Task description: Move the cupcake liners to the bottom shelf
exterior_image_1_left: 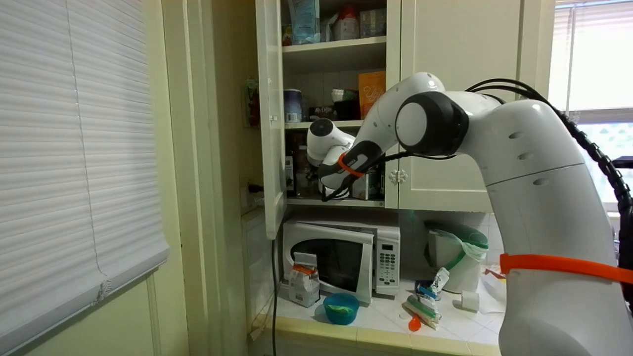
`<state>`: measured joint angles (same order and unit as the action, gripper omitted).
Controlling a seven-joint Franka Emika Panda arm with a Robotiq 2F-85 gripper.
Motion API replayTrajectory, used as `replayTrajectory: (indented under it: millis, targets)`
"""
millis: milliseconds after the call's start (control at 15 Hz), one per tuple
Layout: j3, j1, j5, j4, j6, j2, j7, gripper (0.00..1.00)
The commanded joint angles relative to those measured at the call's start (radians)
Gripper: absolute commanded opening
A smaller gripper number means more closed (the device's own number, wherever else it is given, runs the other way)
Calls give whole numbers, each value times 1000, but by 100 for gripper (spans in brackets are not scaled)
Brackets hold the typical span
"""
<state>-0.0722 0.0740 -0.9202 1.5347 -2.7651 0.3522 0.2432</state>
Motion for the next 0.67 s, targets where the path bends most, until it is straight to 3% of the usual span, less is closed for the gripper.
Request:
replayTrajectory:
  millis: [0, 133, 600]
  targets:
    - [-11, 0, -24, -27, -19, 24, 4, 27]
    - [-13, -1, -25, -35, -19, 28, 3, 38]
    - [-8, -1, -13, -42, -16, 21, 7, 91]
